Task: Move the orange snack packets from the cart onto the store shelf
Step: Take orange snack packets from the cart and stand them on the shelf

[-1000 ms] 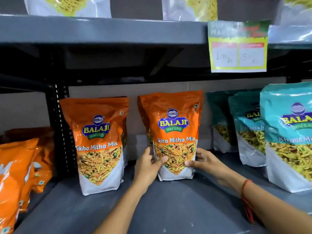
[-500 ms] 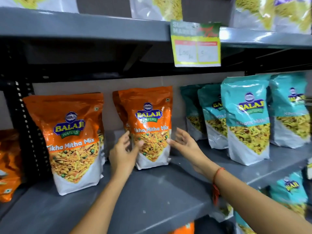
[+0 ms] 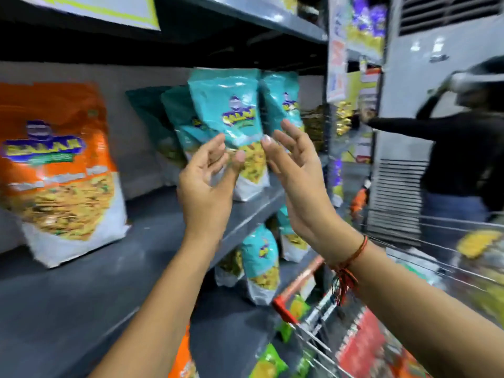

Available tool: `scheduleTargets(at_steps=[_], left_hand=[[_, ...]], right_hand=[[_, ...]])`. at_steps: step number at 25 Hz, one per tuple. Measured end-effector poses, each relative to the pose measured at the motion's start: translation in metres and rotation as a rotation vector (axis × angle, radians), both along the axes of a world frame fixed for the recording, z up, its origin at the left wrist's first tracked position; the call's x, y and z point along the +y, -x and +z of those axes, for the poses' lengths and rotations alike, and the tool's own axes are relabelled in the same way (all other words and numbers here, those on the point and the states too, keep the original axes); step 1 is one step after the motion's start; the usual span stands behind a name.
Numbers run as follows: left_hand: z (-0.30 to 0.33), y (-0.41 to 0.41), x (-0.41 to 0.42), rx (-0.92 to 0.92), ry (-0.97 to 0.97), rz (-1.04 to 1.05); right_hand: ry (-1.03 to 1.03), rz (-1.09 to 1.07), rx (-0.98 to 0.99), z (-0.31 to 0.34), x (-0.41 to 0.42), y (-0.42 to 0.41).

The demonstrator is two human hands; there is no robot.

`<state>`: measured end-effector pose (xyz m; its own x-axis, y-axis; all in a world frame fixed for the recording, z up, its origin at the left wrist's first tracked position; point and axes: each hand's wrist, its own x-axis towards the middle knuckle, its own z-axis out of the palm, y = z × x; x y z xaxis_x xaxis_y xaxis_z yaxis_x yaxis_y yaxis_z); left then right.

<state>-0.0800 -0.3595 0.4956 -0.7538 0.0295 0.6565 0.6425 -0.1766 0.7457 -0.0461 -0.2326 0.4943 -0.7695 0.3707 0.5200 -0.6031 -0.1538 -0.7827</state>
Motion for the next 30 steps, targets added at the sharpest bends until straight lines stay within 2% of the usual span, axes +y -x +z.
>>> scheduleTargets(at_steps=[4, 7, 11, 14, 17, 19, 22, 24, 27, 30], left_hand=[[-0.052, -0.009, 0.116, -0.144, 0.045, -0.311], [-0.121, -0.033, 0.229, -0.261, 0.252, -0.576], [-0.226, -0.057, 0.276, -0.444, 0.495, -0.708], [-0.333, -0.058, 0.330, -0.609, 0.766, -0.733], [-0.414, -0.054, 0.351, -0.834, 0.927, -0.703], [-0.500, -0.041, 0.357, -0.983, 1.056, -0.651], [-0.597, -0.025, 0.346, -1.024, 1.289, -0.524], [-0.633, -0.021, 0.345, -1.117, 1.371, -0.451], [-0.643, -0.029, 0.366, -1.157, 1.459, -0.395], [-0.660, -0.033, 0.375, -1.200, 1.500, -0.326]], right_hand=[[0.023, -0.298, -0.059, -0.028, 0.102, -0.059], [0.025, -0.505, -0.252, -0.082, 0.198, -0.105], [0.022, -0.537, -0.483, -0.166, 0.253, -0.146], [0.083, -0.499, -0.771, -0.269, 0.310, -0.169], [0.145, -0.400, -1.065, -0.380, 0.346, -0.177], [0.177, -0.317, -1.253, -0.465, 0.365, -0.171], [0.165, -0.200, -1.453, -0.559, 0.377, -0.152], [0.135, -0.102, -1.528, -0.607, 0.386, -0.133], [-0.008, -0.013, -1.550, -0.676, 0.400, -0.111], [-0.146, 0.070, -1.599, -0.715, 0.407, -0.094]])
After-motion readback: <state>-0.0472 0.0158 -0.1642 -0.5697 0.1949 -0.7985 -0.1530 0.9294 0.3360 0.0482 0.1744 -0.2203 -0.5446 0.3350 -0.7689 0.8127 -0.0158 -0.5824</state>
